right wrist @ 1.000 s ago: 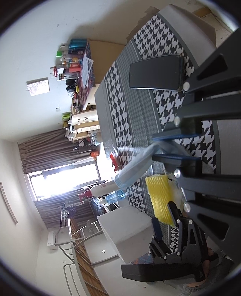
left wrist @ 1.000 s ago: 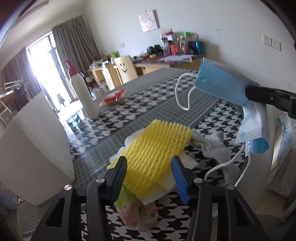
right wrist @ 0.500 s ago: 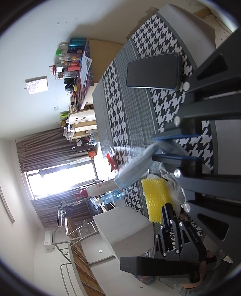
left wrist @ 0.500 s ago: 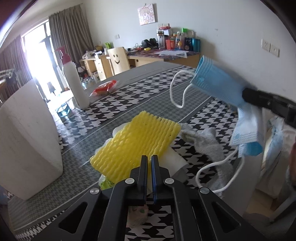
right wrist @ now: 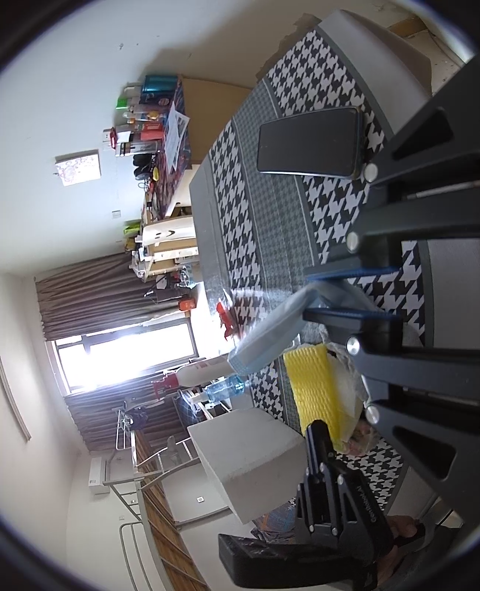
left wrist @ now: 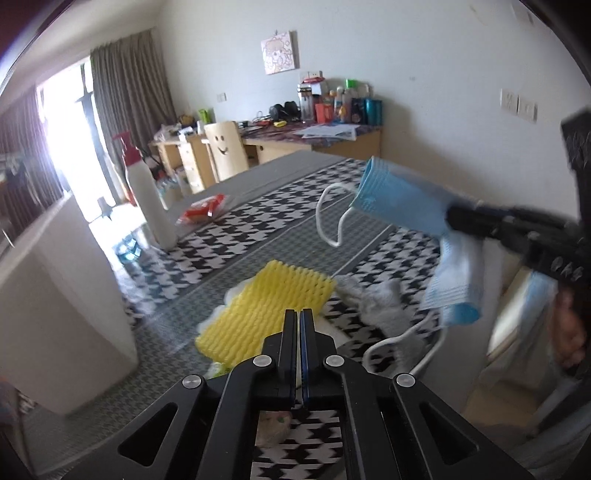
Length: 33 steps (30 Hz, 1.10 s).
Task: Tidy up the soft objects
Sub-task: 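Lift the yellow sponge with the left gripper while the right gripper holds the mask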
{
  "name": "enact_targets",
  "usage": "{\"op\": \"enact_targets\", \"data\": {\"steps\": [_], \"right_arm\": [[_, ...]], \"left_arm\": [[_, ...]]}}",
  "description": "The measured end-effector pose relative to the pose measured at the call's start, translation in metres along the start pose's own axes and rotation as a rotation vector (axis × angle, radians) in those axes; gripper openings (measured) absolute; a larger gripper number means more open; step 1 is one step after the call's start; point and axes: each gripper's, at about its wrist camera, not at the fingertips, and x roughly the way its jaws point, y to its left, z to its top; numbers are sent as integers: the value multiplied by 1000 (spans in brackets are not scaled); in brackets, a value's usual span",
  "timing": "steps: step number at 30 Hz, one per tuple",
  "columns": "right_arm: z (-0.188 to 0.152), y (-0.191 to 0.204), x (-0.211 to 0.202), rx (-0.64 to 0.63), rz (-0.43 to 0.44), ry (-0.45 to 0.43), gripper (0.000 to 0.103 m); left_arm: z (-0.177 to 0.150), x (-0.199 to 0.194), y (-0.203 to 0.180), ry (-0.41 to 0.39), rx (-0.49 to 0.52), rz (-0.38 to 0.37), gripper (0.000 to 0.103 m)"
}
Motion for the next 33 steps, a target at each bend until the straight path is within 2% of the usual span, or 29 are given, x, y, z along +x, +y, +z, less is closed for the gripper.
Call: {"op": "enact_targets", "data": {"steps": [2,4,6,8,9,16,19,21,26,33], "right_arm": [[0,2,-1,-7,2,-4,18],[-1,3,-1,-9,6,-2,18],[-1,3,0,-8,8,2,18],[-3,3,1,-7,10,6,18],[-3,3,1,-5,9,6,18],[-4,1,3,0,17,13,18],[-5,1,3,0,20,13,18],[-6,0,4,3,20,17,18],[-6,1,4,1,20,17,18],[-5,5,5,-10,20,14,18]], "left_arm": [[-1,6,-1,24,19,15,3],[-1,12,-2,41,42,42,10],[-2,18,-3,55,59,43,34],[-2,20,-5,53,68,43,51],[-2,21,-6,47,75,44,52],[-3,39,-3,89,82,86,50],[-3,48,3,127,56,74,35],[-5,52,4,149,56,84,20],[-11,55,6,165,47,65,4],[-7,38,20,107,-42,6,2]]}}
